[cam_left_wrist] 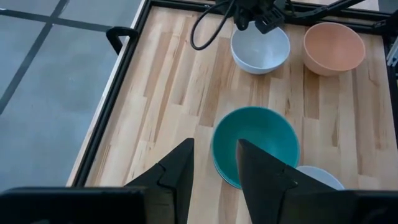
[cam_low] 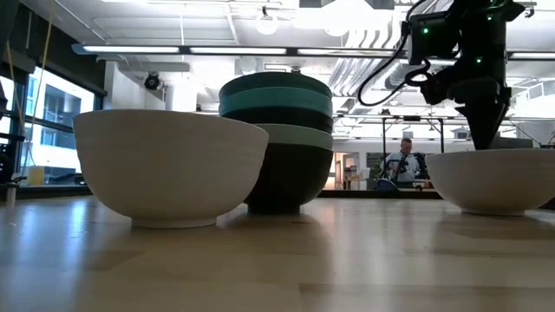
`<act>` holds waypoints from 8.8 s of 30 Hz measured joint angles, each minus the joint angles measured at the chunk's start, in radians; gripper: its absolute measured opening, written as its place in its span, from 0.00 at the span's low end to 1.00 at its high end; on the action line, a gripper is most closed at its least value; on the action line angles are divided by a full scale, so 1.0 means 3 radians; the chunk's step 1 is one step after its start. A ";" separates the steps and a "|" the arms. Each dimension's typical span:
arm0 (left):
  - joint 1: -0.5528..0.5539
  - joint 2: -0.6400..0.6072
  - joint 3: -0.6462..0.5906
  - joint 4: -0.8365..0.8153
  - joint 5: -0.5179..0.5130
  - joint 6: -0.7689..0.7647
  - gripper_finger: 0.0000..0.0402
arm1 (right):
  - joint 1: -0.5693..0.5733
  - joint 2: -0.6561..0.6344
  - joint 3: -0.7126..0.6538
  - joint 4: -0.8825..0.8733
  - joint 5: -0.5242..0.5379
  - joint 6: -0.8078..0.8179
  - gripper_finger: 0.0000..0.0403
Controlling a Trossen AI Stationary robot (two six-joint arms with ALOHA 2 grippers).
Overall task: Nest bowls inside each other
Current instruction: Stack the top right white bowl on top of the green bowl, then stack the top white bowl on top of the white bowl
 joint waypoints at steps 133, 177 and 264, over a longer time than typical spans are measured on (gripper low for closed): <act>0.0069 -0.3116 -0.2966 0.0565 -0.0265 -0.0525 0.28 | 0.0099 0.3085 0.4995 -0.1301 -0.1511 -0.0198 0.00; 0.0067 -0.3447 -0.3084 0.0565 -0.0261 -0.0610 0.28 | 0.0174 0.3471 0.4990 -0.1301 -0.1391 -0.0029 0.00; 0.0065 -0.3437 -0.4590 0.1638 0.0632 -0.1143 0.28 | 0.0341 0.2925 0.4796 -0.1301 -0.0813 -0.0370 0.33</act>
